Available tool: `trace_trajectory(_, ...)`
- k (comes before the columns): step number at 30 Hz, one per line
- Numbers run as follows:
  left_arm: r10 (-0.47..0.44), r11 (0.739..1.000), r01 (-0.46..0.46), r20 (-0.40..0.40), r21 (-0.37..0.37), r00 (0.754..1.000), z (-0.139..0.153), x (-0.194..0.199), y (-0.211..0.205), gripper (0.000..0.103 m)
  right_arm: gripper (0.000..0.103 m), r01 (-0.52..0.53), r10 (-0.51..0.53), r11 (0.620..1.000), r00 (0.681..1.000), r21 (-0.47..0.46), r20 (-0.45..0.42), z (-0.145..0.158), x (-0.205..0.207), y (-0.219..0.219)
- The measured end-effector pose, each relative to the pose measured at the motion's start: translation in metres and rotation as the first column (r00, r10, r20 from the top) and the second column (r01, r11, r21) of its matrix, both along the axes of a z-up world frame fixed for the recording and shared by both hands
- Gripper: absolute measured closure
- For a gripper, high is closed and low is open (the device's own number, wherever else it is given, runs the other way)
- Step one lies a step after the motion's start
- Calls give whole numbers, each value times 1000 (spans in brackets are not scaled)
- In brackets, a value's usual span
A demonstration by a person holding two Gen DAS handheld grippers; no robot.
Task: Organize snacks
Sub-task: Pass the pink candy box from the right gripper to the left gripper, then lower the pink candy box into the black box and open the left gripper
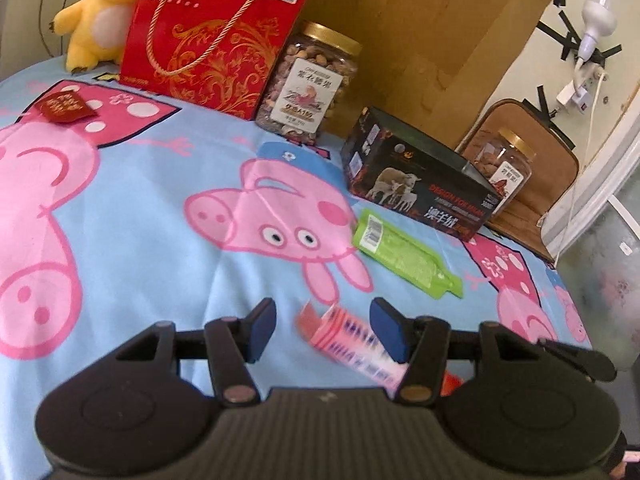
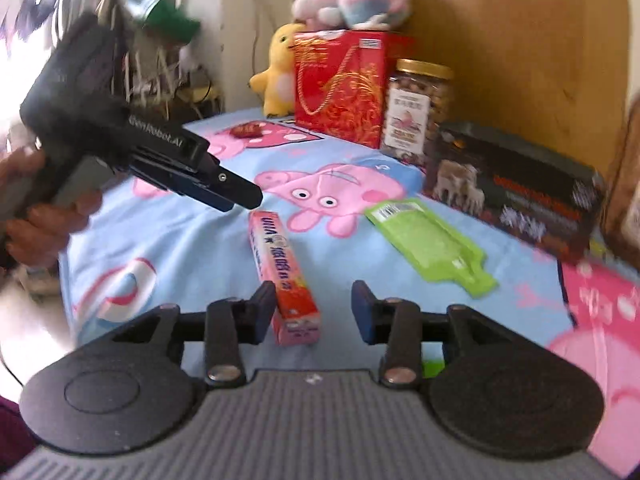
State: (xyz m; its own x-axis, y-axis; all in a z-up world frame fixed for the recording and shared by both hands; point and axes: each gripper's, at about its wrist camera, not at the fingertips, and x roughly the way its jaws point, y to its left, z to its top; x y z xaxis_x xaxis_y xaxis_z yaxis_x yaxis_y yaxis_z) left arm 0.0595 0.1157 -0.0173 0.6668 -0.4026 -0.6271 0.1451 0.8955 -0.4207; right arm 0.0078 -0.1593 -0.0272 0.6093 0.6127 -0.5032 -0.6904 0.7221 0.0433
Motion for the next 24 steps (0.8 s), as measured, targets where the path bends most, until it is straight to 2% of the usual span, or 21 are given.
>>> trace_trajectory(4,-15,1000,15,-6,-10,1000,-4,8,-5,50,59,10,-10,1000,1000,10,-22,-2,-9,-6)
trace_trajectory(7,-11,999,9,-55,-37,998,-18,14,-9,51,60,-8,8,1000,998,5,-55,-7,-11,3)
trace_trajectory(8,-7,999,5,-39,-43,999,-19,12,-9,54,61,-11,11,1000,999,-2,-53,-10,-14,6)
trace_trajectory(9,-15,999,14,-36,-41,999,-20,9,-12,62,71,-8,7,1000,998,-12,-55,-12,-15,8)
trace_trajectory(10,-17,999,16,-33,-32,999,-20,6,-14,62,76,-5,4,1000,998,-15,-66,-15,-13,11)
trace_trajectory(12,4,999,-5,-38,-36,999,-17,3,-13,63,77,2,-2,1000,998,0,-63,-14,-11,9)
trace_trajectory(15,6,996,-7,-12,-90,1000,3,11,-8,65,77,10,-9,1000,1000,29,-27,-2,-8,3)
trace_trajectory(18,-14,998,18,52,-61,999,32,29,-23,65,77,23,-24,999,999,40,36,17,4,-3)
trace_trajectory(21,-36,997,43,131,-57,991,63,61,-47,65,76,55,-60,997,992,45,112,40,26,-14)
trace_trajectory(24,-43,995,58,181,-76,982,82,102,-69,65,76,102,-108,994,977,46,186,61,58,-29)
